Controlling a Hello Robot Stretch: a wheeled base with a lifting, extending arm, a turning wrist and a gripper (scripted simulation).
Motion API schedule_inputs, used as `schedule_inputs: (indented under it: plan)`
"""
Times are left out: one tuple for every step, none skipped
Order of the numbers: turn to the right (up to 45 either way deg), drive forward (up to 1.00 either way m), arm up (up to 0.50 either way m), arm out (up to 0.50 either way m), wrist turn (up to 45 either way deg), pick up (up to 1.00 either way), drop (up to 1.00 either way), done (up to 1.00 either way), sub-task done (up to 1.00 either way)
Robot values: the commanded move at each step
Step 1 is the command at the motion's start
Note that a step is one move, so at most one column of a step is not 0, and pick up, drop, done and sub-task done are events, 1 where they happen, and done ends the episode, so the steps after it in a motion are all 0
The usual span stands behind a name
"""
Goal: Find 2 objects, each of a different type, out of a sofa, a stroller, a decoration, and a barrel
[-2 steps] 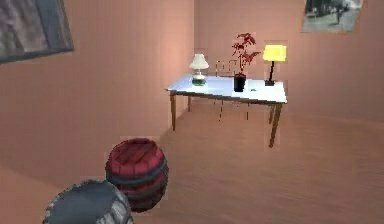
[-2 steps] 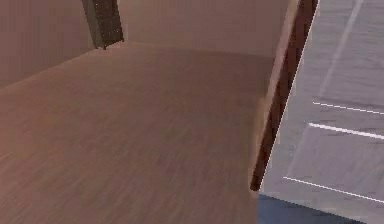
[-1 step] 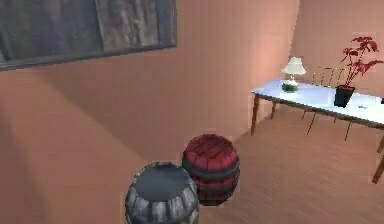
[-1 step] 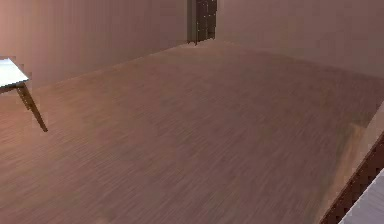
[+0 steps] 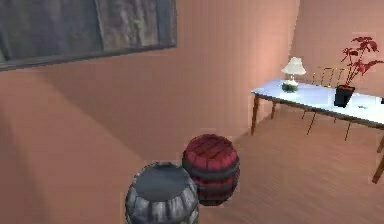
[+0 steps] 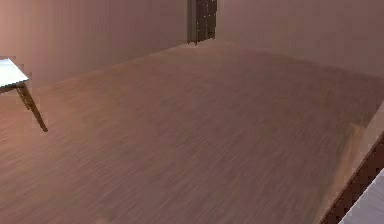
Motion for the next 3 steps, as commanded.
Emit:
schedule_inputs:
  plan:
    - [-45.0, 0.00, 0.00, 0.00, 0.0, 0.00, 0.00, 0.00, 0.00]
    - [-45.0, 0.00, 0.00, 0.00, 0.0, 0.00, 0.00, 0.00, 0.00]
    - [-45.0, 0.00, 0.00, 0.00, 0.0, 0.00, 0.00, 0.00, 0.00]
